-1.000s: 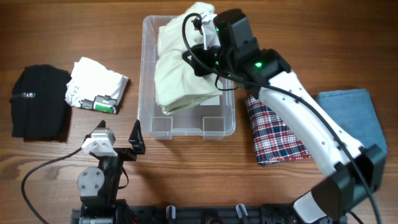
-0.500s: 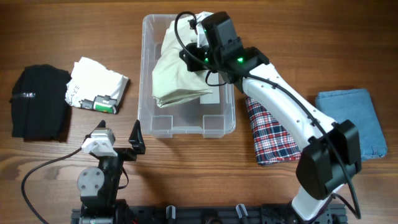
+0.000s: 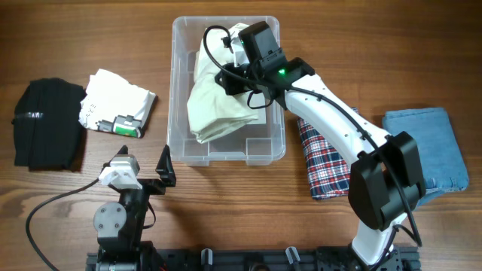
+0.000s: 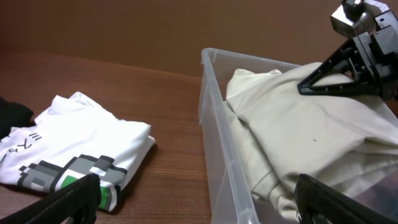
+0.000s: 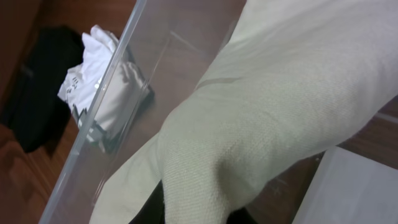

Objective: Pack container
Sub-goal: 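Lower the cream cloth into the bin and open the right gripper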

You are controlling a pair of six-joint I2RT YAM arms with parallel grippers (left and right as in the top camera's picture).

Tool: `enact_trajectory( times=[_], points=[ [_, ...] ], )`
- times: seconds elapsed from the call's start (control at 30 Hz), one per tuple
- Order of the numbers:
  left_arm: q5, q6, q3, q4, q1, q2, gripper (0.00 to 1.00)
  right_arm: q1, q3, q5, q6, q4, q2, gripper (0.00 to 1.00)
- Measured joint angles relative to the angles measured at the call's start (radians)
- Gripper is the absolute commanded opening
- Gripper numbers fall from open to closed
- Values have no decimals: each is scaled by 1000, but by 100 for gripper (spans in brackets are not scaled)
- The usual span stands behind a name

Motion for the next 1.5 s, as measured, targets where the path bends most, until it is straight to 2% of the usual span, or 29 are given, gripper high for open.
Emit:
enact_trajectory(
  times=[0.17, 0.3, 0.43, 0.5, 0.6, 0.63, 0.7, 0.73, 0.97, 1.23, 1.4, 1.5],
  points=[
    [0, 0, 0, 0, 0, 0, 100, 2, 0, -18, -11, -42, 0, 4],
    [0, 0, 0, 0, 0, 0, 100, 2, -13, -21, -14, -41, 0, 12],
    [0, 0, 0, 0, 0, 0, 100, 2, -36, -21, -14, -45, 0, 13],
    [0, 0, 0, 0, 0, 0, 100, 2, -37, -21, -14, -43, 0, 24],
    [0, 0, 0, 0, 0, 0, 100, 2, -37, -22, -18, -35, 0, 31],
    [0, 0, 0, 0, 0, 0, 100, 2, -37, -22, -15, -35, 0, 39],
    [0, 0, 0, 0, 0, 0, 100, 2, -37, -20, -10, -36, 0, 63],
    [0, 0, 0, 0, 0, 0, 99, 2, -37, -17, -6, -39, 0, 66],
    [0, 0, 0, 0, 0, 0, 100, 2, -37, 61, -7, -100, 0, 72],
    [0, 0, 0, 0, 0, 0, 100, 2, -37, 199, -113, -119, -1, 73],
    [0, 0, 0, 0, 0, 0, 100, 2, -30, 299, -196, -119, -26, 69],
    [0, 0, 0, 0, 0, 0, 100, 2, -26, 324, -224, -127, -61, 60]
  ],
)
